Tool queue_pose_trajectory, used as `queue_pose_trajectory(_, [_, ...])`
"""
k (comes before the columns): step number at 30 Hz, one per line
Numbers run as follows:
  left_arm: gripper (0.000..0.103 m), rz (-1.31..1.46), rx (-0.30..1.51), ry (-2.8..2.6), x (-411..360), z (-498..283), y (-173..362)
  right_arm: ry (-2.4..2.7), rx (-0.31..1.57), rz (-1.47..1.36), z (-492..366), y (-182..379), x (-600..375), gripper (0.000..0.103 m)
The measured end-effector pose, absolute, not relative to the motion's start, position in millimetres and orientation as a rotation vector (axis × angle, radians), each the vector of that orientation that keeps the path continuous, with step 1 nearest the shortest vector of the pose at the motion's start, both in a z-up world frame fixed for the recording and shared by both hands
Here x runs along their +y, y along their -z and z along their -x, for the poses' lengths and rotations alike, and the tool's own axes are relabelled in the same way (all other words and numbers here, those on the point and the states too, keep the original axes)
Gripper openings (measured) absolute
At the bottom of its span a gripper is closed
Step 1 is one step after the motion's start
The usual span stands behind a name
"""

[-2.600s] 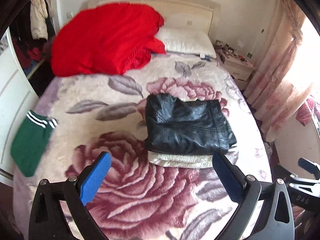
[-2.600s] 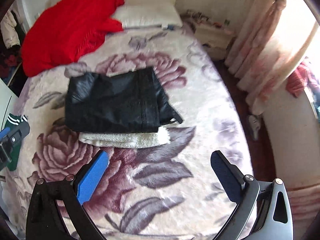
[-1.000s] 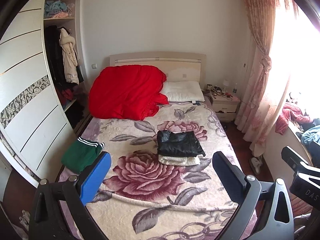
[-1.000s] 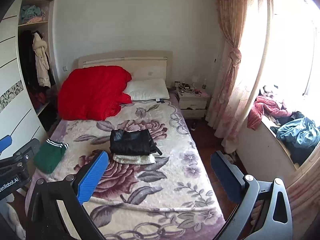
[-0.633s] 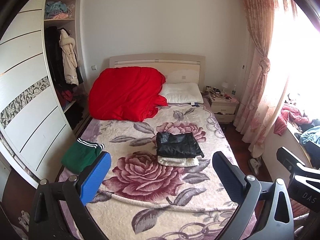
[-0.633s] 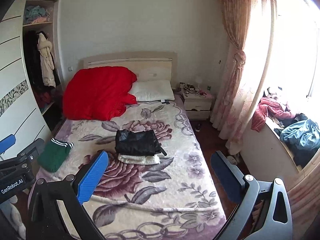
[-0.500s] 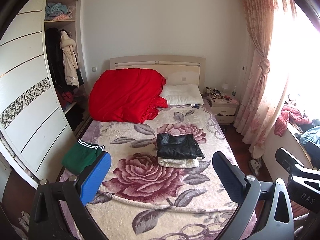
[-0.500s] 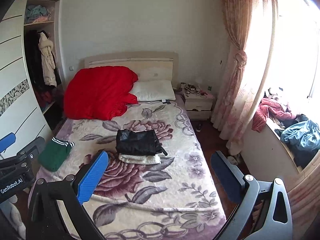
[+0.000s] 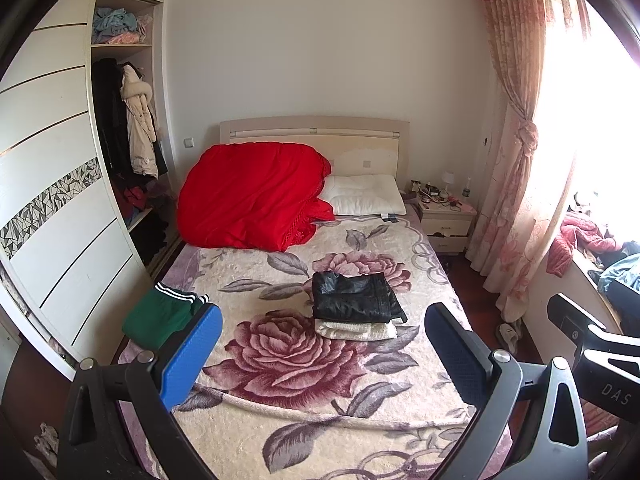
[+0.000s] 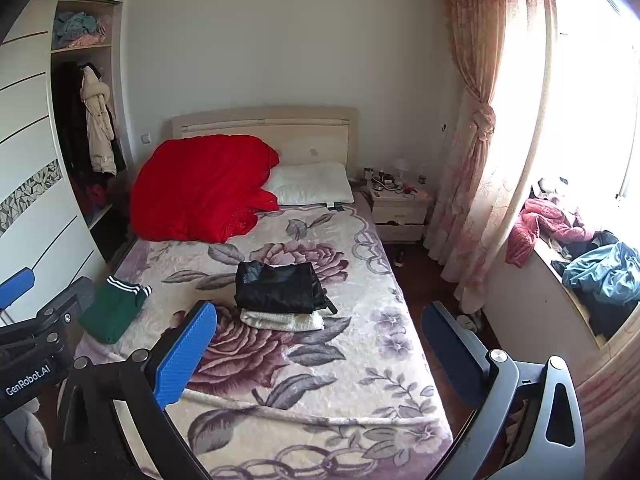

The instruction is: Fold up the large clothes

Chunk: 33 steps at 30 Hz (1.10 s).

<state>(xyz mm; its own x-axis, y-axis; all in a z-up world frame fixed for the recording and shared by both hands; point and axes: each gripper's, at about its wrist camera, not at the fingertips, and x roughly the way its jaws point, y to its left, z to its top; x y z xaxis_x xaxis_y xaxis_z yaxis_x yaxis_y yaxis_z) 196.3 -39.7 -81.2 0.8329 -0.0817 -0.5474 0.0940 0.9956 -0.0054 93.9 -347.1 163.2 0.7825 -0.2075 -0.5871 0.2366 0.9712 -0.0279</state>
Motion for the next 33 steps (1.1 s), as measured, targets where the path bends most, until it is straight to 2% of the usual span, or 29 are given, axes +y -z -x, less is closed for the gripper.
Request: queue_pose_trajectory(33, [0.103, -0.013, 0.574, 0.059, -36, -196, 83, 0.228, 0.629, -0.042, -99, -165, -334, 0.103])
